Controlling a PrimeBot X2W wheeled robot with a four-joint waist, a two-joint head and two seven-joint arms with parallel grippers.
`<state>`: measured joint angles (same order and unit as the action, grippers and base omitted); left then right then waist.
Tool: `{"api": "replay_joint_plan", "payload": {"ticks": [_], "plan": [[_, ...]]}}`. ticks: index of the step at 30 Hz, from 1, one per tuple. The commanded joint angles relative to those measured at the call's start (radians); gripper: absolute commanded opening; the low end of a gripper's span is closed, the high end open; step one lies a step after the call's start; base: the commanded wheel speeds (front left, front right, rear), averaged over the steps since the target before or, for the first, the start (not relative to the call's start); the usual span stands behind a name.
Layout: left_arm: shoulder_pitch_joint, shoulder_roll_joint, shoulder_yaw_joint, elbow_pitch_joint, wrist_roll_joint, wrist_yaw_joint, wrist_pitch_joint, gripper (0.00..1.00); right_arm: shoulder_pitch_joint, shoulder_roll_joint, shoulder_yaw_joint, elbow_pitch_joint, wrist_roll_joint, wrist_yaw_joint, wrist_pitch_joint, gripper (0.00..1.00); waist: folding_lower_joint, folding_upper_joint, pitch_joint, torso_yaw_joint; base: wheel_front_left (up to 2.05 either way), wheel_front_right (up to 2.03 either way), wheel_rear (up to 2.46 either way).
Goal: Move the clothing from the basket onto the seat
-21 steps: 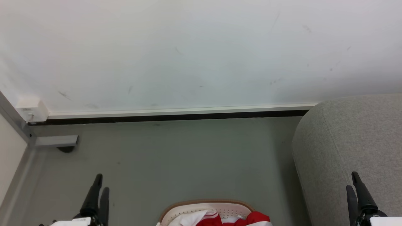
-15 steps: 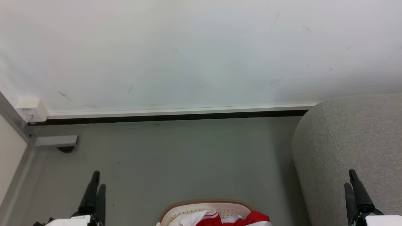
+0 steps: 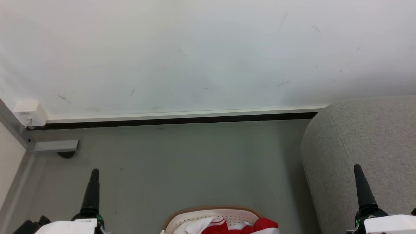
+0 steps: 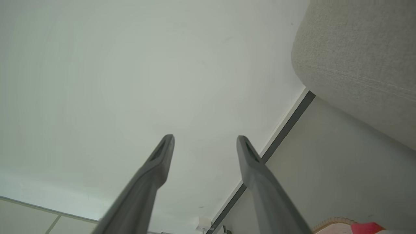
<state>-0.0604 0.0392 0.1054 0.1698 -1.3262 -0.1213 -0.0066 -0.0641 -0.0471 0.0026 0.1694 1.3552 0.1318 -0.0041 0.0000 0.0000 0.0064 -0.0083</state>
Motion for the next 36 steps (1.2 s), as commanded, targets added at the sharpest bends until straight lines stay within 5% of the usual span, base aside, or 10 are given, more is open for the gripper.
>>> {"api": "replay_joint_plan", "payload": {"ticks": [1,24,36], "plan": [[-0.008,0.007,0.001,-0.031,0.044,0.005,-0.011,1.0,-0.024,-0.015,0.018,-0.031,-0.049,0.0,-0.013,1.0,0.0,0.0,0.002,0.0,0.0,0.0,0.0],[0.025,0.01,-0.064,-0.106,0.572,0.077,-0.092,1.0,-0.024,-0.047,0.108,-0.053,-0.511,-0.001,-0.094,1.0,0.0,0.0,-0.001,-0.001,0.0,0.0,0.0],[0.042,0.011,-0.083,-0.119,0.743,0.092,-0.124,1.0,-0.019,-0.047,0.139,-0.062,-0.669,-0.001,-0.126,1.0,0.0,0.0,-0.004,0.0,0.0,0.0,0.0]]}}
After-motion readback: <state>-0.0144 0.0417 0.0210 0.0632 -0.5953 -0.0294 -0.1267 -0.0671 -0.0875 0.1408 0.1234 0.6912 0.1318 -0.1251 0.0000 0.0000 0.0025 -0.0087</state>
